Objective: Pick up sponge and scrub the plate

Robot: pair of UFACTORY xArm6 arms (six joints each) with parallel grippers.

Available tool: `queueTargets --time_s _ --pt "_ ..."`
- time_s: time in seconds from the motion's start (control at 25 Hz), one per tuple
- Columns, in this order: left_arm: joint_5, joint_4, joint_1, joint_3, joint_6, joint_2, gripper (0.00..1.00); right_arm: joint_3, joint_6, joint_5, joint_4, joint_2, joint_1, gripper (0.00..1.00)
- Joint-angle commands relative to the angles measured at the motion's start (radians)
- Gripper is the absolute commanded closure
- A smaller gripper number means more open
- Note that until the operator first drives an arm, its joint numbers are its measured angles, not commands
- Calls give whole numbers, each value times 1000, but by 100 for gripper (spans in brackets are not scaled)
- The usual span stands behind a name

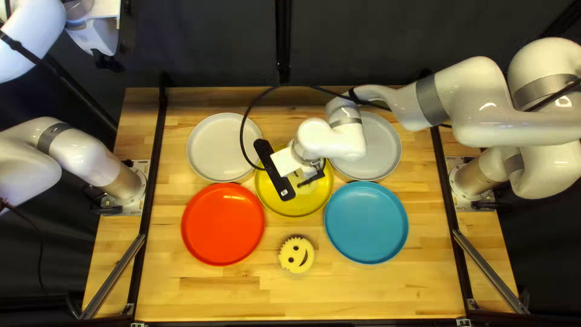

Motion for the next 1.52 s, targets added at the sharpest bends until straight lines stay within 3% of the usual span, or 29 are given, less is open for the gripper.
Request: queueTargets --time_s 0.04,0.52,0.96,1.28,1.52 --pt "0 0 0 0 0 0 0 -57 -33 33 22 44 -38 100" --pt "0 0 0 0 0 0 0 -118 -17 90 89 78 -75 100" --pt "0 0 0 0 0 0 0 -188 56 136 103 120 3 100" --pt "0 0 0 0 0 0 0 -195 117 135 99 133 58 100" --pt "0 0 0 0 0 0 0 -214 127 140 116 150 44 100"
